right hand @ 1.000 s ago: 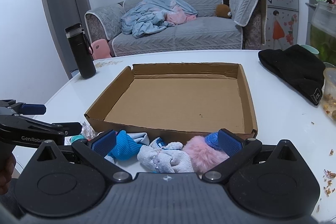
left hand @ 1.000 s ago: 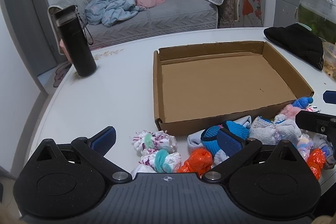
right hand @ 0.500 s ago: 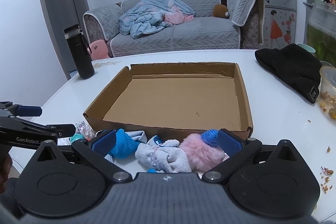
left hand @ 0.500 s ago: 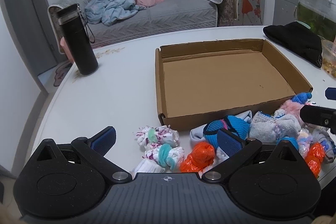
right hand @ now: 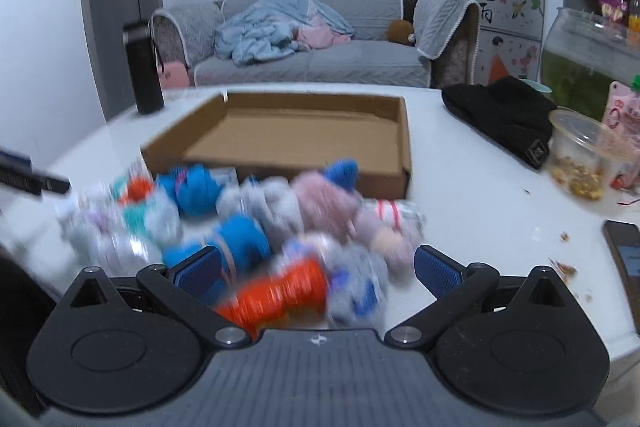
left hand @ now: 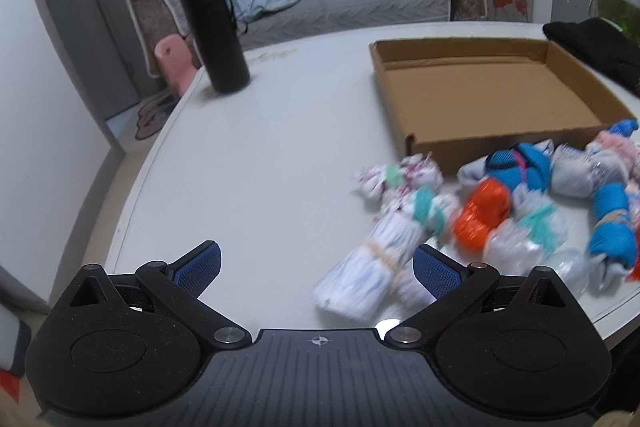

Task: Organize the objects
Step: 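Move both tools toward the pile of rolled socks beside the box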

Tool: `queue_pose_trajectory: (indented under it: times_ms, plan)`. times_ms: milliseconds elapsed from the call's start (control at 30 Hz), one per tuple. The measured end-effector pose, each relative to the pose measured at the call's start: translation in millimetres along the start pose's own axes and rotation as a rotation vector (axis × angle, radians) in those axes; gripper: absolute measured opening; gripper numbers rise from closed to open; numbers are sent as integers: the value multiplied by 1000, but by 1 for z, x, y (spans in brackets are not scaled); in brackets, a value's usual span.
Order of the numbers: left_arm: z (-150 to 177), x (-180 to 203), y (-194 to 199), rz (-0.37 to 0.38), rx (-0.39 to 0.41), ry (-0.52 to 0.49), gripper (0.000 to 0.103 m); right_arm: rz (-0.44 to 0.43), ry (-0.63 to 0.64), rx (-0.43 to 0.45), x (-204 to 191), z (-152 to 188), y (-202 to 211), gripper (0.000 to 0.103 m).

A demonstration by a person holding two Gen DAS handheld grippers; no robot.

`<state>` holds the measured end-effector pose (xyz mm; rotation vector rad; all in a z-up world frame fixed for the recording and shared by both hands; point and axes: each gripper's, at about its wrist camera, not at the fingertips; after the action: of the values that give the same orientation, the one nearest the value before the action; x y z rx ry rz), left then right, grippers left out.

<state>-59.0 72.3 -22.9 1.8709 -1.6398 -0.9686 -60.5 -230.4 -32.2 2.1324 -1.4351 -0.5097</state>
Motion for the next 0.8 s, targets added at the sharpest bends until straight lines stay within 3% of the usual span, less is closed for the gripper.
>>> queue_pose_trajectory:
  times_ms: [100, 300, 533, 633, 733, 800]
  plan:
    - [5, -4, -5, 5, -19, -13, 102, 15, 5, -44, -1, 5, -10, 103]
    - [10, -11, -18, 17, -47, -41, 102, 34, -37, -53, 11, 5, -19, 102]
    - [8, -11, -37, 56, -74, -93, 102, 24, -45, -57, 16, 9, -26, 87]
    - [6, -9, -47, 64, -86, -143, 102, 11, -60, -61, 19, 6, -31, 86]
    - [5, -7, -54, 98, -100, -195, 102, -1, -76, -58, 22, 1, -30, 77]
    - [5, -7, -56, 115, -86, -222, 102, -17, -109, -55, 27, 1, -26, 76]
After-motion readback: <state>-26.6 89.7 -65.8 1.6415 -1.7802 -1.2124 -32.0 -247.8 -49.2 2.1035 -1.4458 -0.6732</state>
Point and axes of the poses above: each gripper's, at about its wrist camera, not at the fingertips, and y roughly against the way its jaws point, x to its right, z to its underside, and after that the axes turned 2 degrees about -x, right-handed
